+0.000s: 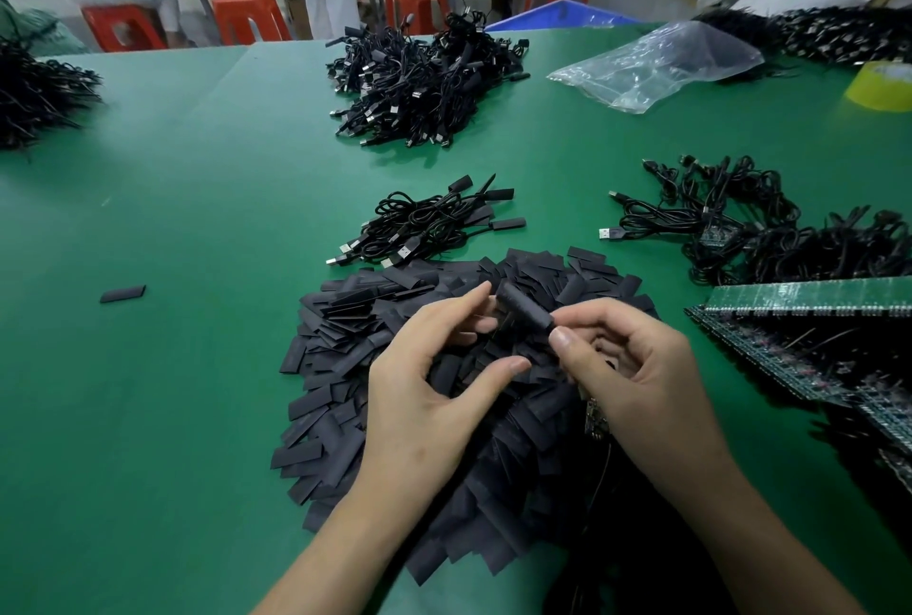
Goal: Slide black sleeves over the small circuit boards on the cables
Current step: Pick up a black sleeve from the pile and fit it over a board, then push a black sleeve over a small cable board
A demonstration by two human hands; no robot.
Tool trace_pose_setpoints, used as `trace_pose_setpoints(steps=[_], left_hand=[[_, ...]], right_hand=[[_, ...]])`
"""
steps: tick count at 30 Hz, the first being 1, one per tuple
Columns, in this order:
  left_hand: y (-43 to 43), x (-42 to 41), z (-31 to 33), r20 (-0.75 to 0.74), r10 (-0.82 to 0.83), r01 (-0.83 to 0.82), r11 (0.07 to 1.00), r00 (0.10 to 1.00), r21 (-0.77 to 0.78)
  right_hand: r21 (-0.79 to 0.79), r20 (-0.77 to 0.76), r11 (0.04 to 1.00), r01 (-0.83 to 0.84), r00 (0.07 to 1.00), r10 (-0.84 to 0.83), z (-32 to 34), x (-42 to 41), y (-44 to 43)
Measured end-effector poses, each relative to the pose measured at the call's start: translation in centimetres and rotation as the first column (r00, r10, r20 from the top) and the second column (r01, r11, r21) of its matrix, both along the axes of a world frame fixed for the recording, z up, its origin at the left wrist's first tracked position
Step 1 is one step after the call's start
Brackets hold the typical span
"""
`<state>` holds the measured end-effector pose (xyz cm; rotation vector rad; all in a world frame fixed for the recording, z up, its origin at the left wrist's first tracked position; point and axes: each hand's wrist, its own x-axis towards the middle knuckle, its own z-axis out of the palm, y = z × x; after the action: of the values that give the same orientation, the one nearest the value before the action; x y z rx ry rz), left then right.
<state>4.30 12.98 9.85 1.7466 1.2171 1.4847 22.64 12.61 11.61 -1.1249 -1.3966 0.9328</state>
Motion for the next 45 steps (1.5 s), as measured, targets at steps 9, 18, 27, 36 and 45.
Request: trace_pose_setpoints(steps=[9,18,27,36,45], left_hand=[[-0.9,3.0,0.5,-0.386,-0.148,0.199,0.976,0.910,0.094],[2.1,0.9,2.9,-0.348,-0.068,0.054,0.997,0.935,-0.051],[15.6,-4.5,4.8,-0.778,0.228,-0.337,0.941,0.585,0.023],[4.2,3.6,4.5,-0.743,-0.312,0.250,0.948,0.592,-0.199],[1.2,5.5,2.6,-0.842,-0.313,0.180,0.949,0.440,-0.259]], right_hand=[[0.034,-0.779,0.969,-0.244,0.601,0.179,2.7,1.0,0.7],[-0.042,-0.385,0.999,-0.018,0.923,0.000,1.2,2.6,1.7],[-0.011,0.155,0.992,0.127,0.980,-0.124,-0.2,3.5,1.7],[0.022,0.148,0.969,0.247,0.958,-0.247,-1.3,3.6,2.3],[0.064,0.181,0.961,0.269,0.944,-0.276,-1.6,3.6,2.1]])
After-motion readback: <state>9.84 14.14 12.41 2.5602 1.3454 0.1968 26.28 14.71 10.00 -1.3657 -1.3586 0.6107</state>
